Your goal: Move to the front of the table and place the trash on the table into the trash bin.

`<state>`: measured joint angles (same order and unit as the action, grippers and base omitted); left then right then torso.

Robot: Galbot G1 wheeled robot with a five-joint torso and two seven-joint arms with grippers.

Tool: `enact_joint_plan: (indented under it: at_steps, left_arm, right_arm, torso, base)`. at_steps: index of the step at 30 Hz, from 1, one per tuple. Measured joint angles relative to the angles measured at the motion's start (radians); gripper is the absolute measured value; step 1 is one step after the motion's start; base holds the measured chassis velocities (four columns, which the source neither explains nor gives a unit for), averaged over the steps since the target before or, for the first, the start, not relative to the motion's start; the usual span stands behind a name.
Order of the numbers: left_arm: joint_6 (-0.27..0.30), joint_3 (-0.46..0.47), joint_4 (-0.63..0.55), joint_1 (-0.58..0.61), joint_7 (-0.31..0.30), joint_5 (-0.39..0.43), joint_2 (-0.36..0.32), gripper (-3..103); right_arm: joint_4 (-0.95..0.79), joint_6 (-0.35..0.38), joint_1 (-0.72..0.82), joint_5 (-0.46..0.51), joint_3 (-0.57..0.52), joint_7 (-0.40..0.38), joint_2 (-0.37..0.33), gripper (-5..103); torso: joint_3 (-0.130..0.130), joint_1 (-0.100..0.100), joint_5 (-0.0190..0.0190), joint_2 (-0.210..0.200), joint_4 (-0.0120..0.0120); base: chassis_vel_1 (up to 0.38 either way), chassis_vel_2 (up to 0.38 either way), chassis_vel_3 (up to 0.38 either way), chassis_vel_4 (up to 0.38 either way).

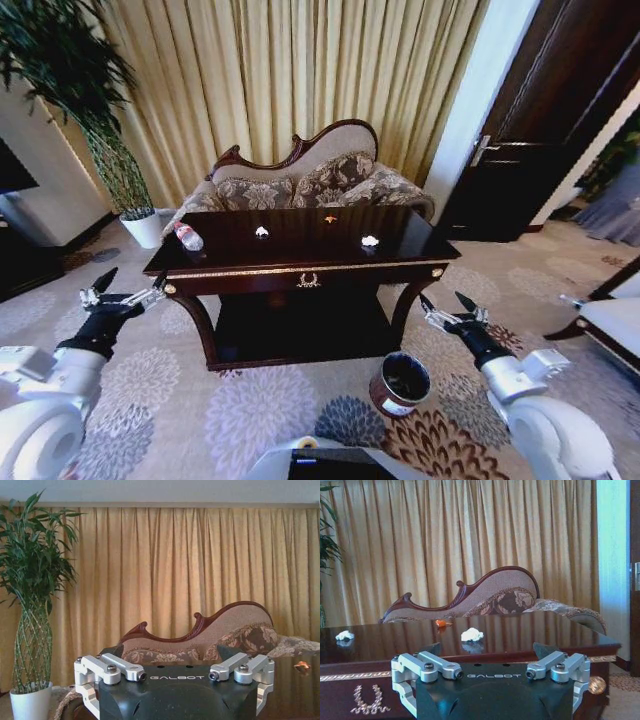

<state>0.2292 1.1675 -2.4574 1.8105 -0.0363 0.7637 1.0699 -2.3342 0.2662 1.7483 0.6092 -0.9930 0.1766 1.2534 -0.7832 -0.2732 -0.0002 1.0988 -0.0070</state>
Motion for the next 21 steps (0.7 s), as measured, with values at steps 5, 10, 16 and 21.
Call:
enact_joint_plan:
  at_steps: [5,10,16,21]
  left_arm:
    - [-0.003,-0.001,0.003,0.0,0.002,0.0,0.002,100]
    - [-0.005,-0.002,0.006,-0.001,0.004,-0.001,0.004,100]
    - [-0.007,-0.002,0.004,0.0,0.004,-0.001,0.01,100]
    - [-0.019,-0.001,0.002,0.002,0.009,-0.001,0.017,100]
  right_arm:
    - [0.0,0.002,-0.003,-0.004,0.004,0.0,0.001,100]
    - [0.001,0.004,-0.007,-0.01,0.008,0.0,0.001,100]
    - [0.017,0.025,-0.028,-0.047,0.017,-0.04,-0.001,100]
    - [0.018,0.07,-0.065,-0.038,0.02,-0.111,-0.016,100]
  torso:
    - [0.0,0.0,0.0002,0.0,0.0]
    - [0.0,0.0,0.0001,0.0,0.0]
    - [0.0,0.0,0.0002,0.0,-0.0001]
    - [0.0,0.0,0.0002,0.0,-0.0002]
  base:
    - [-0.158,0.182,0.164,-0.162]
    - [-0.168,0.152,0.167,-0.154]
    - [-0.141,0.143,0.134,-0.126]
    - [-0.035,0.027,0.023,-0.027]
